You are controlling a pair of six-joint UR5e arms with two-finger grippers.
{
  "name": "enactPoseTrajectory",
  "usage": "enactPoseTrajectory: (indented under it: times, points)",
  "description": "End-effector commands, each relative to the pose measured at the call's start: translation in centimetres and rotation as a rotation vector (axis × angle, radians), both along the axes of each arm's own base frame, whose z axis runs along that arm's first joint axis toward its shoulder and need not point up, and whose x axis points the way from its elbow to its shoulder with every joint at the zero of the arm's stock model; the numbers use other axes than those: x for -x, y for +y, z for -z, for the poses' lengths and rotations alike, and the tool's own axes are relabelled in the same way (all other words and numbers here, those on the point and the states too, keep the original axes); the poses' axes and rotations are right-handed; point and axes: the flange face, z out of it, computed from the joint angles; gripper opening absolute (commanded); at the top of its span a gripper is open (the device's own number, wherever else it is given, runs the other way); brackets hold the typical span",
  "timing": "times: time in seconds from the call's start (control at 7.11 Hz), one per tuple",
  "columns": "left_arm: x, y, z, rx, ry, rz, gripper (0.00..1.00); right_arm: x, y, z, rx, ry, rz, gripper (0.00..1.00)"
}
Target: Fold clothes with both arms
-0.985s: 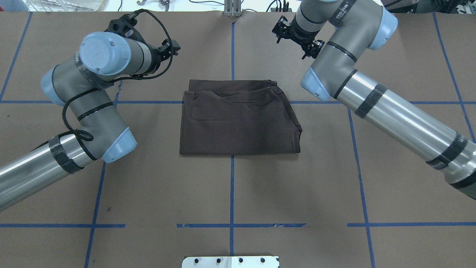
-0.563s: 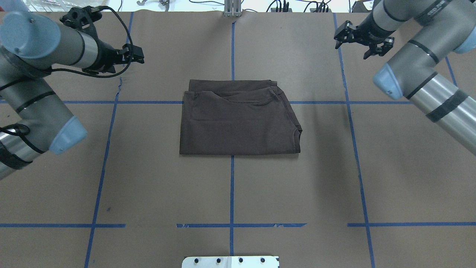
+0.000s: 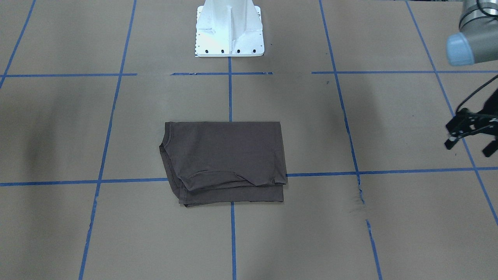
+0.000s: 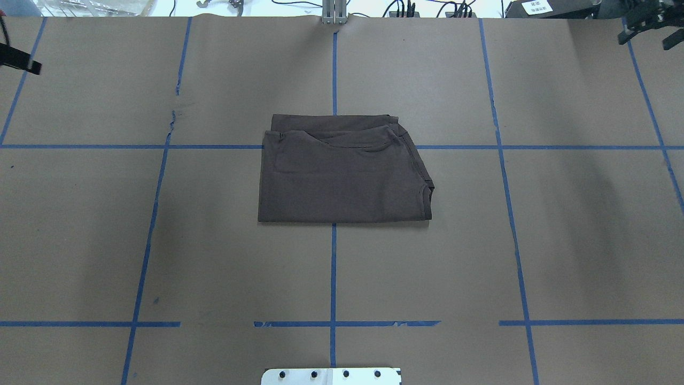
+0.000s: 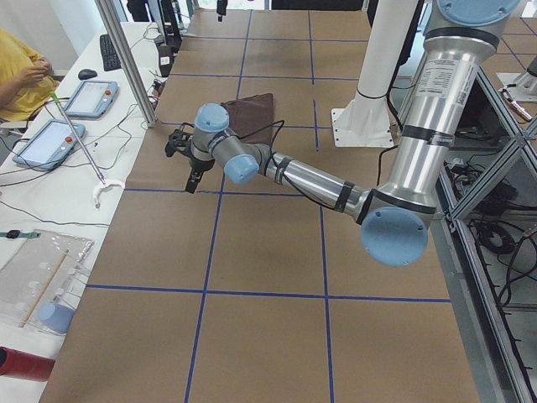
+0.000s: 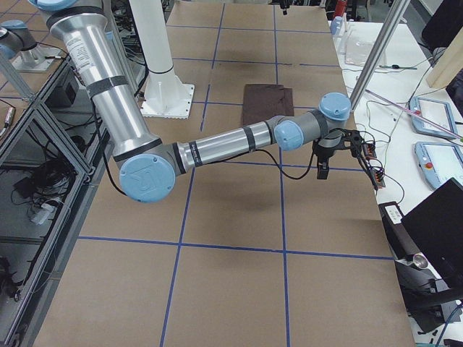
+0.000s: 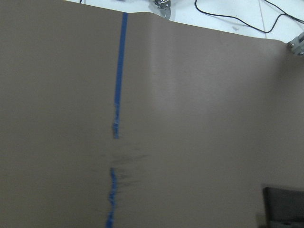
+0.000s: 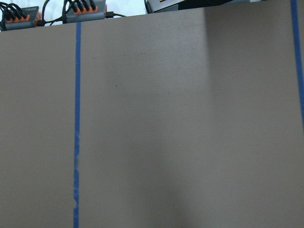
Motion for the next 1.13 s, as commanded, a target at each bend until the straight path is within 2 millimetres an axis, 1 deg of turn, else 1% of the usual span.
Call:
enactPoseTrajectory:
  times: [0.0,0.14,0.28,0.42,0.56,0.7,0.84,0.98]
  points:
    - [11.3,1.1,-0.9,-0.005,-0.11,-0.026,1.0,-4.8,5.1,2.6,0.001,0.065,0.128,1.0]
    - [12.2,1.8,-1.9,0.08,-0.131,-0.06,1.0,-5.0,8.5,4.4,-0.007,0.104,0.128,1.0]
    - [12.1,5.5,-5.7,0.112,-0.124,-0.099,1.0,-3.9,11.1,2.6,0.012,0.103,0.149,1.0]
    - [12.1,7.7,-6.2,0.139,-0.114,-0.099,1.0,-3.7,11.3,2.3,0.018,0.102,0.154,1.0]
    - [12.0,12.0,-11.0,0.213,-0.111,-0.109,1.0,-3.7,11.9,2.0,0.021,0.096,0.155,1.0]
    - [12.0,12.5,-11.4,0.217,-0.107,-0.109,1.0,-3.1,12.9,0.5,0.046,0.095,0.171,1.0]
    - [11.7,13.2,-12.8,0.253,-0.061,-0.124,1.0,-2.9,13.8,-0.6,0.051,0.095,0.187,1.0]
    - [11.1,14.5,-13.5,0.271,0.033,-0.152,1.0,-3.2,16.4,-1.6,0.043,0.096,0.193,1.0]
